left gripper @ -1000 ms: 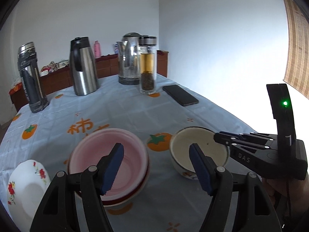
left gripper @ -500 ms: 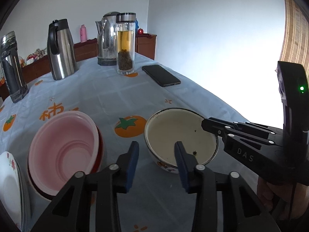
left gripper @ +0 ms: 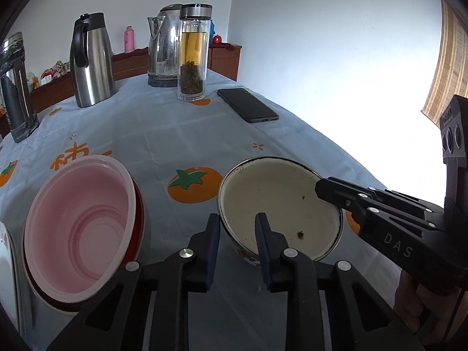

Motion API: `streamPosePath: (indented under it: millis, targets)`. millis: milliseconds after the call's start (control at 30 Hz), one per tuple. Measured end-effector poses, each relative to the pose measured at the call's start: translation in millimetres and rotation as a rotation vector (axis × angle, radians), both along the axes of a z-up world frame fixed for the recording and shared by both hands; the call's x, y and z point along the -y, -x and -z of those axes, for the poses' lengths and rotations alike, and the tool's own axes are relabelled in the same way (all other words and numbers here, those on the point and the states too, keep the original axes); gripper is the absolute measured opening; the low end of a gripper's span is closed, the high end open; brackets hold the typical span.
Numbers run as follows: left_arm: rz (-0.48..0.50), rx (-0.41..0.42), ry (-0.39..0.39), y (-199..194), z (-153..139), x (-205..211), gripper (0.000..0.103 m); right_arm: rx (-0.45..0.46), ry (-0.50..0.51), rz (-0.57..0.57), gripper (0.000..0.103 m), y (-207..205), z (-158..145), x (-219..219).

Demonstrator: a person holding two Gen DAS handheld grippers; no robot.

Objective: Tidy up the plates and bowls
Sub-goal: 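Move both grippers to the cream enamel bowl rim and close, then lift the cream enamel bowl with both grippers over the pink bowl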

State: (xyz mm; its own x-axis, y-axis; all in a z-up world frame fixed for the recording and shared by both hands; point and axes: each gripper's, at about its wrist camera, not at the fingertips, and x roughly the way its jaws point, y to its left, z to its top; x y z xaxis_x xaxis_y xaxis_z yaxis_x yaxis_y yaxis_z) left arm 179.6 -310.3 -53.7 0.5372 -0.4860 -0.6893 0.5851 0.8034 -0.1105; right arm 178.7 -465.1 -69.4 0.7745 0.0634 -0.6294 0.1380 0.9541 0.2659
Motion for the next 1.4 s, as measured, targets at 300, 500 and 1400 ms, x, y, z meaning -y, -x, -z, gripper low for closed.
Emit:
streamPosePath:
  millis: [300, 500, 1400]
  targets:
    - [-0.023, -0.012, 0.017, 1.0, -3.4, -10.4, 0.018, 0.007, -0.027, -0.011, 0.008, 6.7, -9.8, -3.6]
    - [-0.029, -0.022, 0.057, 0.6, -14.3, -20.0, 0.018, 0.017, -0.018, -0.019, 0.009, 12.5, -23.3, -12.7]
    - [-0.188, 0.136, 0.292, -8.4, -73.8, -111.6, 0.018, 0.118, 0.069, -0.155, 0.010, 0.3, -86.7, -90.7]
